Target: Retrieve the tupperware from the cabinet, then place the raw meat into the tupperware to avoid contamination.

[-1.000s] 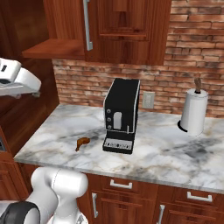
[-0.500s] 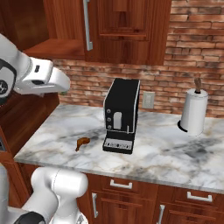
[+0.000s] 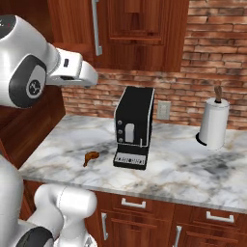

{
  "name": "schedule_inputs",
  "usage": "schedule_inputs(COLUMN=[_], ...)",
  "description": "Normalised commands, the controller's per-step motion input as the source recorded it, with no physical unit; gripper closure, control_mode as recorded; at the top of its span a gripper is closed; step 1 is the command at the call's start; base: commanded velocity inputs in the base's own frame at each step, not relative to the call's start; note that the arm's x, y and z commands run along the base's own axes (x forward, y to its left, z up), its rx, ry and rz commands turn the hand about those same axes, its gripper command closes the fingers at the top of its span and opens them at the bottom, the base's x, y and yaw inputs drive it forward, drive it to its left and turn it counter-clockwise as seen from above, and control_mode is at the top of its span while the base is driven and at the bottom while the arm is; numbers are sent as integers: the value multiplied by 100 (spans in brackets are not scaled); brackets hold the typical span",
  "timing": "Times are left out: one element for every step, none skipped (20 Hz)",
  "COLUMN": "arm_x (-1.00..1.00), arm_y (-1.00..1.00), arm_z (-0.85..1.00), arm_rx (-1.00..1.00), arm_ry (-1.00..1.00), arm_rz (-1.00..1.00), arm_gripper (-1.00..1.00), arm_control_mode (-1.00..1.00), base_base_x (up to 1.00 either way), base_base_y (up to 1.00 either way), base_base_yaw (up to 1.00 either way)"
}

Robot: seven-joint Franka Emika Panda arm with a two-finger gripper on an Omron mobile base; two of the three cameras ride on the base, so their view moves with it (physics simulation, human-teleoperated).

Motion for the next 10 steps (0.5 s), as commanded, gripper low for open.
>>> schedule_inputs(arm_x=[57, 54, 57, 57, 56, 57, 63, 68, 70, 66], arm_y=[-18, -21, -15, -7, 0, 0, 0, 0, 0, 5], arm_z=[54, 55, 52, 49, 54, 51, 37, 31, 30, 31], arm_rx=[16, 14, 13, 13, 14, 13, 8, 4, 0, 0], arm_ry=[-1, 0, 0, -1, -4, -5, -2, 0, -1, -1], arm_rz=[0, 0, 0, 0, 0, 0, 0, 3, 4, 5], arm_gripper=[-100, -100, -100, -100, -100, -100, -100, -100, -100, -100], arm_control_mode=[-100, -100, -100, -100, -100, -100, -100, -100, -100, -100], base_base_x=[0, 0, 0, 0, 0, 0, 0, 0, 0, 0], base_base_y=[0, 0, 0, 0, 0, 0, 0, 0, 0, 0], base_base_yaw=[0, 0, 0, 0, 0, 0, 0, 0, 0, 0])
